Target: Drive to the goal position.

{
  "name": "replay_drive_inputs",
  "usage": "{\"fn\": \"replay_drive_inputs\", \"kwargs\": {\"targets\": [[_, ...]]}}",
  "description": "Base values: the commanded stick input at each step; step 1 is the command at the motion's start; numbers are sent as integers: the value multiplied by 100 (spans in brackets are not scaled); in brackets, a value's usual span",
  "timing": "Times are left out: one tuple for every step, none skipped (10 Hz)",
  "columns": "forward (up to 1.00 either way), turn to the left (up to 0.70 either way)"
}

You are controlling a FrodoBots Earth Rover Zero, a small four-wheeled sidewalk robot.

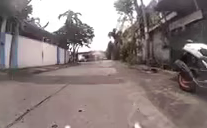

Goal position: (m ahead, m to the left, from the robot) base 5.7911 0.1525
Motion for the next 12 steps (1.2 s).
{"fn": "replay_drive_inputs", "kwargs": {"targets": [[70,0],[70,-4],[70,-23],[70,-30],[70,-16],[70,-7],[70,-2],[70,0],[70,0],[70,0],[70,0],[70,0]]}}
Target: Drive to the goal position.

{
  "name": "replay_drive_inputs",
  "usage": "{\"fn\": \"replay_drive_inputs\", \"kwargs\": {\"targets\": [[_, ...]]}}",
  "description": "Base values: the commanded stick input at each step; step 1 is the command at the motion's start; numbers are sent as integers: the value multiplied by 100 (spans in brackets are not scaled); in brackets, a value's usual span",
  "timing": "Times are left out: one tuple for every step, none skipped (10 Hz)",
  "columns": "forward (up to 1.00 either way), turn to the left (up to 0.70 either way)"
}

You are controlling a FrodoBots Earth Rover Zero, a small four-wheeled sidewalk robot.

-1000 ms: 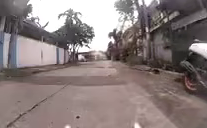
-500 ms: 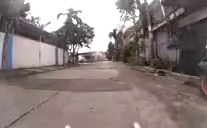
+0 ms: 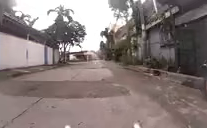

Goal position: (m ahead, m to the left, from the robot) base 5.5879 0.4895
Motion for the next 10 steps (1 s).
{"fn": "replay_drive_inputs", "kwargs": {"targets": [[70,0],[70,0],[70,0],[70,0],[70,0],[70,0],[70,0],[70,0],[70,0],[70,0]]}}
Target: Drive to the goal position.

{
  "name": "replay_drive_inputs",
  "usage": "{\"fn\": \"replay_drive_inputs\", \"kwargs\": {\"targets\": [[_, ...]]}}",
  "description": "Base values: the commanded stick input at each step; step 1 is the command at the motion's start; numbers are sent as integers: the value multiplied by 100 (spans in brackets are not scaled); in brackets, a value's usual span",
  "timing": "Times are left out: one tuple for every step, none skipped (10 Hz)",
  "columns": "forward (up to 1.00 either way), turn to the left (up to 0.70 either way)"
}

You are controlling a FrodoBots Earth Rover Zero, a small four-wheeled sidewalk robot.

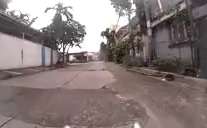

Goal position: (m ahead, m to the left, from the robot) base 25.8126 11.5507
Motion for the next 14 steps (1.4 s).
{"fn": "replay_drive_inputs", "kwargs": {"targets": [[70,0],[70,0],[70,0],[70,0],[70,0],[70,0],[70,0],[70,0],[70,0],[70,0],[70,0],[70,0],[70,0],[70,0]]}}
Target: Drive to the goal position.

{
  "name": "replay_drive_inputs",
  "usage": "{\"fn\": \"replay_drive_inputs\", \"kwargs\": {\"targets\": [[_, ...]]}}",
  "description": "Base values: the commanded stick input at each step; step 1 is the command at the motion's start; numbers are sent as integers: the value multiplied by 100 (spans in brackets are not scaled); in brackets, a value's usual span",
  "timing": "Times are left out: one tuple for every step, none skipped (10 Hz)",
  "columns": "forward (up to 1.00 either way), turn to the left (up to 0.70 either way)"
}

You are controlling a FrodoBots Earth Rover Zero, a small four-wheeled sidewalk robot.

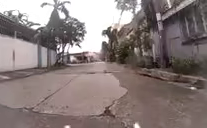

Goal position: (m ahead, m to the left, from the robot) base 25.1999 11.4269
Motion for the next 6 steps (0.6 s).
{"fn": "replay_drive_inputs", "kwargs": {"targets": [[70,0],[70,0],[70,0],[70,0],[70,0],[70,0]]}}
